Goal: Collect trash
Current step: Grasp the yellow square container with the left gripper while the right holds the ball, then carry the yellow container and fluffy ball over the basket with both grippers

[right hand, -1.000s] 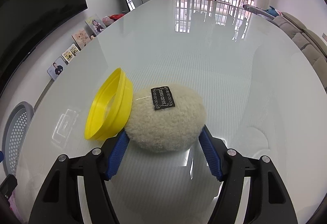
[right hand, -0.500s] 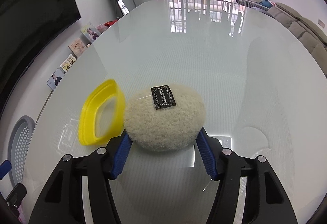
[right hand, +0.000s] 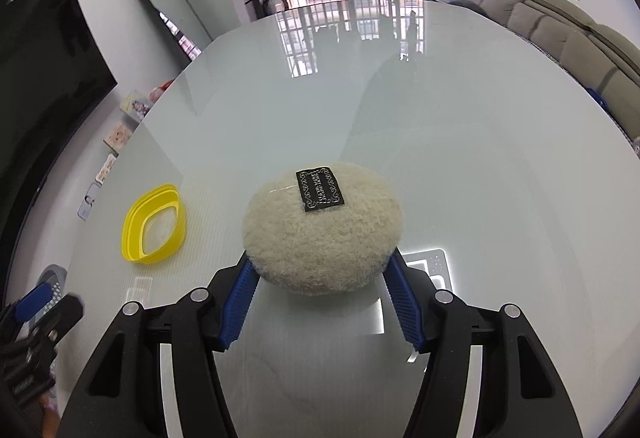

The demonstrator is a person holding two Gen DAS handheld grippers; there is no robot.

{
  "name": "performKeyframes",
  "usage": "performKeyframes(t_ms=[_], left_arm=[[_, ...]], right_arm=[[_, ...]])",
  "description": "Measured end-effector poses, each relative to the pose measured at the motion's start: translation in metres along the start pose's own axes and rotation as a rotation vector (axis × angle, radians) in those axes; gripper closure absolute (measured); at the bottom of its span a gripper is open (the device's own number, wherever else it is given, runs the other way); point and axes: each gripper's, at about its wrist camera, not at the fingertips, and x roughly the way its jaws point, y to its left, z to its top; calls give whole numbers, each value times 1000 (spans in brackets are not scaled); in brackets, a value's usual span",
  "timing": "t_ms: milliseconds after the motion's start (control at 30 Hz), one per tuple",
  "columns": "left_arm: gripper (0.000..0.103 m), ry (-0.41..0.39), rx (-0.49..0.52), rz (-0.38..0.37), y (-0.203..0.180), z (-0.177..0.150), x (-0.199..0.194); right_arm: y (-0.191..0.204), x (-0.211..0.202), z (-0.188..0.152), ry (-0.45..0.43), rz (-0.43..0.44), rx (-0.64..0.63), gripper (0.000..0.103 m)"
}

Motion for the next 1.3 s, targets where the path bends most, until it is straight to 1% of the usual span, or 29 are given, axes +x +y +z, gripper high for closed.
performKeyframes(t_ms=[100,200,500,633,700,767,833,867,1033,1167,1300], left_arm=[[14,30,25,6,-14,6,19],[14,44,46,18,-26,9,31],[14,73,64,42,-47,20,59],[14,91,51,57,-49,26,74],[12,90,36,53,-48,28,79],[14,84,36,54,-48,29,80],[25,67,40,49,-49,29,77],[33,60,45,43,-49,28,75],[35,52,33,4,-48,23,68],[35,50,31,20,-45,17,60],[35,17,32,32,-37,6,37]], right_arm=[[-13,-10,-12,-3,-3,18,44],[-20,-16,-16,-10,0,29,44],[-24,-20,-12,-6,95,60,44],[-25,-28,-12,-14,125,69,44],[-23,-33,-11,-25,134,69,44],[-22,-35,-11,-32,141,70,44],[-23,-36,-12,-29,143,70,43],[-24,-35,-12,-26,142,69,43],[-20,-31,-10,-19,136,63,43],[-16,-29,-8,-17,134,53,43],[-12,-27,-8,-12,128,33,44]])
